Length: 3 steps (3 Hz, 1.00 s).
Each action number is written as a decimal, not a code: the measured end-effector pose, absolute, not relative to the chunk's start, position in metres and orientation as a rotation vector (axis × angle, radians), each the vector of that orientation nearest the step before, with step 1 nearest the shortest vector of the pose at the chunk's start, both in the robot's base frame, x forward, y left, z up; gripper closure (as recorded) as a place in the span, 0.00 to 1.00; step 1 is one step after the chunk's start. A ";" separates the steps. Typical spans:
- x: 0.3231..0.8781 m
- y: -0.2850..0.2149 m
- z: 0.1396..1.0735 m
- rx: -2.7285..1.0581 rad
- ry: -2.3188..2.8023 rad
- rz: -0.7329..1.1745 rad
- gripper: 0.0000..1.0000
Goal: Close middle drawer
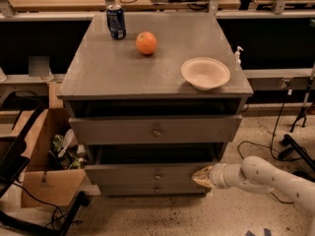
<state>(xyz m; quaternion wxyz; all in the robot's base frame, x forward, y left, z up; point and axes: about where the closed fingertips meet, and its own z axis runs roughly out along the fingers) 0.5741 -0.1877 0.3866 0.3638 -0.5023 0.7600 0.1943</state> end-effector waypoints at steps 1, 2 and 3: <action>0.590 -0.189 0.389 -1.280 1.957 0.489 1.00; 0.622 -0.194 0.392 -1.239 1.966 0.465 1.00; 0.622 -0.194 0.392 -1.239 1.966 0.465 1.00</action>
Offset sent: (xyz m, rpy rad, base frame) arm 0.1506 -0.0248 0.0149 0.0064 -0.0515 -0.1523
